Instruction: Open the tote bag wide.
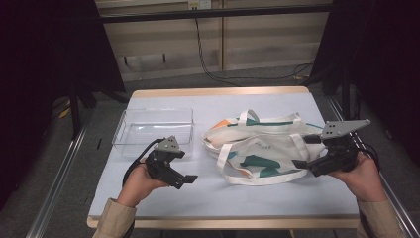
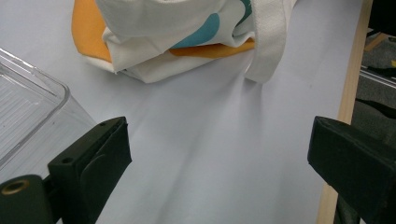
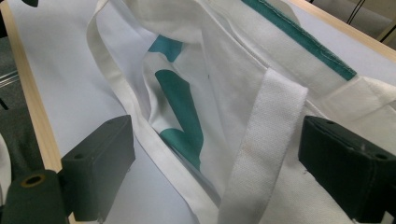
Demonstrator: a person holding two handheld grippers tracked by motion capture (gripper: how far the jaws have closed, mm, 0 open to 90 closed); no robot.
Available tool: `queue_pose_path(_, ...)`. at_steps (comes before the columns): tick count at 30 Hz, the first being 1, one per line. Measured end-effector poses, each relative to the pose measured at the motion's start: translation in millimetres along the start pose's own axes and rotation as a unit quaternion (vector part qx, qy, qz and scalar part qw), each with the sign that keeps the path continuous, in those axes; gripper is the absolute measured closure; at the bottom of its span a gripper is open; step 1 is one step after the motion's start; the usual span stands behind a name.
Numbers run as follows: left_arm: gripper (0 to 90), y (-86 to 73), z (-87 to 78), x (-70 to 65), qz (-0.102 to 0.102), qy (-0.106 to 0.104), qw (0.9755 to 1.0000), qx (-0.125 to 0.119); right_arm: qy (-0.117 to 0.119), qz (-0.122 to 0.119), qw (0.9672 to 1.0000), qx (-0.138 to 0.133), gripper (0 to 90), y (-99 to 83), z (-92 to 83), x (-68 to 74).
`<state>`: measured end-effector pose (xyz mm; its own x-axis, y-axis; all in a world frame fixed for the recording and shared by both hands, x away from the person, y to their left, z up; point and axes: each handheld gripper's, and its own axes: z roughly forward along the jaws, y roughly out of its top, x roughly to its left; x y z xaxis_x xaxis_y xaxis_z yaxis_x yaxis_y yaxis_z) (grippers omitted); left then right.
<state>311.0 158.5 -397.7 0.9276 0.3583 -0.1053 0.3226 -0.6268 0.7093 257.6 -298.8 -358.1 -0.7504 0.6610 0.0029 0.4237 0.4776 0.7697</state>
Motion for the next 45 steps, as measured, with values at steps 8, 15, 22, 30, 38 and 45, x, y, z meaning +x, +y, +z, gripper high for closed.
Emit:
queue_pose_path(8, 6.1, -0.9, 0.7, 0.1, -0.004, -0.001, 1.0000, 0.003, -0.004, -0.009, 0.9999, 0.004, 9.9, 4.2, -1.0, 2.3)
queue_pose_path(15, 6.2, 4.6, 1.2, -0.3, -0.005, -0.002, 1.0000, 0.004, -0.010, -0.009, 0.9999, -0.005, 9.9, 6.6, -4.4, 0.4)
queue_pose_path(22, 6.4, 12.4, 1.1, 1.4, 0.008, -0.005, 0.9998, 0.014, -0.007, 0.002, 1.0000, -0.005, 9.8, 4.1, 1.1, -4.2)
queue_pose_path(30, 6.5, 22.4, 2.7, 4.7, 0.016, -0.009, 0.9996, 0.023, -0.011, -0.004, 0.9998, -0.014, 9.7, 8.4, 0.6, -5.8)
queue_pose_path(38, 7.0, 32.3, 3.1, 7.6, 0.017, -0.015, 0.9994, 0.025, -0.012, -0.010, 0.9998, -0.011, 9.6, 11.8, 5.8, -8.1)
queue_pose_path(45, 7.0, 38.8, 3.4, 9.5, 0.021, -0.015, 0.9992, 0.030, -0.013, -0.014, 0.9997, -0.014, 9.5, 13.1, 9.5, -10.1)
